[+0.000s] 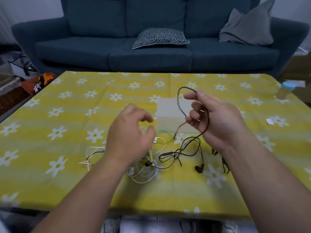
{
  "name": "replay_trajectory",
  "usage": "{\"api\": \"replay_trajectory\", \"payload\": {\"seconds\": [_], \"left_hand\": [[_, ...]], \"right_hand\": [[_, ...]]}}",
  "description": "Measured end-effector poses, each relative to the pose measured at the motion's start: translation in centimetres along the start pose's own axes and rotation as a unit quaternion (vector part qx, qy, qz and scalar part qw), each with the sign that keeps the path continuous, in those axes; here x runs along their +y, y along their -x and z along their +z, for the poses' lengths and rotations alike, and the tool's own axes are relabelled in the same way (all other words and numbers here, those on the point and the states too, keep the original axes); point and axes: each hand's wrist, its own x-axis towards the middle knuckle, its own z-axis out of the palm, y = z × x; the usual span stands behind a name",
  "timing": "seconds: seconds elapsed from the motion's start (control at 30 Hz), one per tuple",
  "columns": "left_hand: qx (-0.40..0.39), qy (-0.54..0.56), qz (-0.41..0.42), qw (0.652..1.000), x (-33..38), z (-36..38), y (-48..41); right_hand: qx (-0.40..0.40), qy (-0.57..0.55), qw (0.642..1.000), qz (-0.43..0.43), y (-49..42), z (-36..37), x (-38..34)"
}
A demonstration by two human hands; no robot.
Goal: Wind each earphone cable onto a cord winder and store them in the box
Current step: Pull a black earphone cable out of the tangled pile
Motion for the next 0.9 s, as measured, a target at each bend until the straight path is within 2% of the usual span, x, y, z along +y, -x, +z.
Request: {"api": "replay_trajectory", "payload": {"seconds": [0.07,0.13,0.2,0.27,0.33,0.43,0.47,0.53,0.6,0.67,0.73,0.8,0.9], "left_hand": [[-0.074,0.049,-0.035,0.995,1.7,1.6,0.7],[-0.198,0.117,-0.090,0.969,2.5,3.1,1.2],[-0.295,0.140,-0.072,0.943,2.9,4.5,1.4],[-0.337,0.159,-0.054,0.926,3.3,5.2,1.4],[-0.321,0.157,-0.086,0.930,3.1,5.6,1.1],[-0.236,0.047,-0.109,0.964,1.7,5.4,0.2],[-0.206,0.041,-0.120,0.970,1.3,5.2,-0.1],[-0.153,0.106,-0.153,0.970,1.1,4.8,-0.6],[-0.126,0.224,-0.194,0.947,1.5,4.7,-0.8],[-0.117,0.316,-0.225,0.914,1.9,4.7,-0.9],[-0.112,0.357,-0.234,0.897,2.2,4.8,-0.9],[-0.115,0.366,-0.234,0.894,2.5,4.9,-1.0],[-0.118,0.381,-0.232,0.887,2.7,5.1,-1.1]], "right_hand": [[-0.014,-0.037,0.999,0.001,0.0,-0.3,-0.1],[-0.049,-0.092,0.995,0.006,0.1,-0.6,-0.2],[-0.079,-0.133,0.988,0.008,0.3,-0.7,-0.3],[-0.070,-0.162,0.984,-0.005,0.3,-1.1,-0.5],[-0.010,-0.183,0.983,-0.027,0.0,-2.2,-1.0],[0.117,-0.152,0.981,-0.034,-0.2,-4.4,-1.5],[0.153,-0.083,0.984,-0.026,-0.2,-5.0,-1.5],[0.196,0.118,0.973,0.015,-0.2,-5.7,-0.9],[0.172,0.259,0.947,0.084,-0.1,-5.6,0.0],[0.094,0.348,0.921,0.147,0.3,-5.2,1.1],[0.012,0.446,0.884,0.139,0.8,-4.8,2.1],[-0.050,0.466,0.877,0.105,1.2,-4.0,2.6],[-0.124,0.453,0.877,0.101,1.7,-2.9,2.9]]}}
